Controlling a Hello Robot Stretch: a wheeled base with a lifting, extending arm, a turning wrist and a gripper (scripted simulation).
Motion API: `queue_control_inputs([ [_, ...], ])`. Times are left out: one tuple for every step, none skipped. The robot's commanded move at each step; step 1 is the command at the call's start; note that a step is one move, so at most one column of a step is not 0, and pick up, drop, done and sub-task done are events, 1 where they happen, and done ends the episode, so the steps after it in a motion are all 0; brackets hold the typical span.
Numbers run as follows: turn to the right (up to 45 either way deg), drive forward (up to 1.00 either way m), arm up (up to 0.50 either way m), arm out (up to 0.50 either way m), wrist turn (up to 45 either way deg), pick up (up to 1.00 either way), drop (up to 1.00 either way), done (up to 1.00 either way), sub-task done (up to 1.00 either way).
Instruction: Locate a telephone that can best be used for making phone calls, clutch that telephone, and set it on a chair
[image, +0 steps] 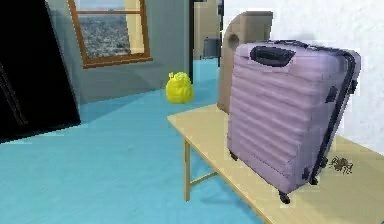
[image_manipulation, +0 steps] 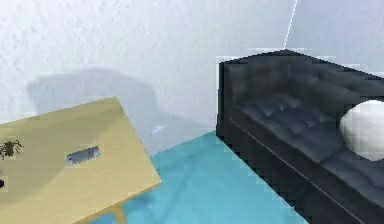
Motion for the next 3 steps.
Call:
queue_control_inputs([
  [-24.0,0.00,0.00,0.00,0.0,0.00,0.00,0.00,0.00],
  [0.0,0.00,0.50,0.00,0.0,0.00,0.00,0.00,0.00],
  [0.0,0.00,0.32,0.00,0.0,0.00,0.00,0.00,0.00],
])
